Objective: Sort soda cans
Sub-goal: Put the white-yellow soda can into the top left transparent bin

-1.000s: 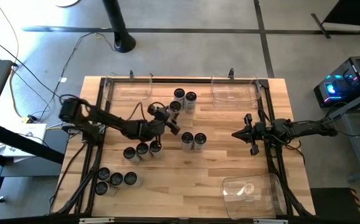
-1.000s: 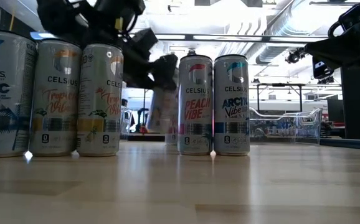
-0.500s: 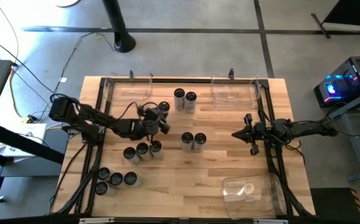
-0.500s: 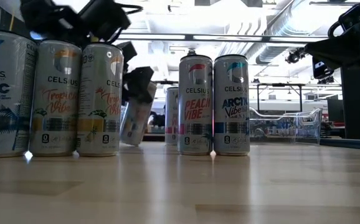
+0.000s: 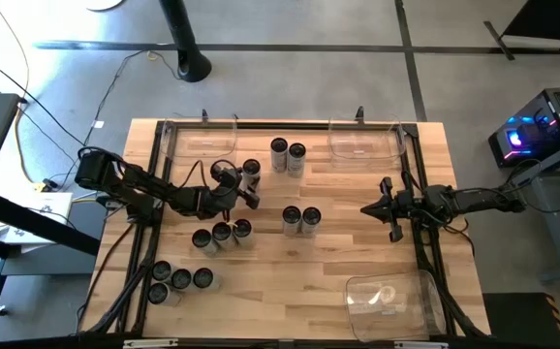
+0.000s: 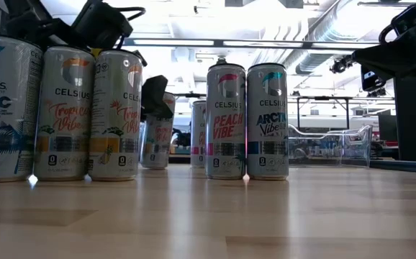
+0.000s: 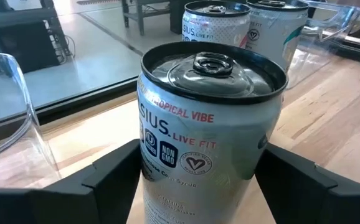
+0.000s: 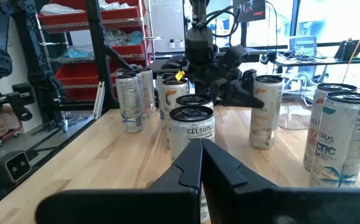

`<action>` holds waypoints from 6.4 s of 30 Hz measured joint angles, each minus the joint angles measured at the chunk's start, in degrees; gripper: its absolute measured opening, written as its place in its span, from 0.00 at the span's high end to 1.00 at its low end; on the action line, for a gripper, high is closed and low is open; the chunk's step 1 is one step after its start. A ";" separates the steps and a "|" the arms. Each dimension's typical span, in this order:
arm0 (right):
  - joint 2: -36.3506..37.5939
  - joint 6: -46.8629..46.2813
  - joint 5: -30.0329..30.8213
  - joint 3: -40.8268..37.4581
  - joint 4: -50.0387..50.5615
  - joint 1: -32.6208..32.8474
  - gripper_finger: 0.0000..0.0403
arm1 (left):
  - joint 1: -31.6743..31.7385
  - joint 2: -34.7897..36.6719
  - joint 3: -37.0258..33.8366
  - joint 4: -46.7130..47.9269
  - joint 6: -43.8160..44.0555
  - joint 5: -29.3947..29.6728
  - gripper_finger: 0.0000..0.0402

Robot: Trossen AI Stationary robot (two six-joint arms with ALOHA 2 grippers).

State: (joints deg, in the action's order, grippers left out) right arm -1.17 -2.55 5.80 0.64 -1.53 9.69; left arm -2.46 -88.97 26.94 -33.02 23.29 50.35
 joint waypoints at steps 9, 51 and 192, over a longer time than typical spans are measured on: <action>0.00 0.01 0.00 -0.01 0.01 0.01 1.00 | 1.17 2.12 -0.18 1.75 -1.33 -7.04 0.21; 0.01 0.00 -0.01 0.00 0.00 0.00 1.00 | 8.27 16.50 -0.11 8.62 -16.16 -22.95 0.21; 0.02 0.01 0.00 0.01 0.01 0.01 1.00 | 13.71 34.51 21.76 44.53 -39.51 -26.87 0.36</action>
State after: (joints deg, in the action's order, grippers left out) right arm -1.15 -2.55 5.80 0.64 -1.52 9.69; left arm 11.25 -54.46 48.69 11.51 -16.21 23.48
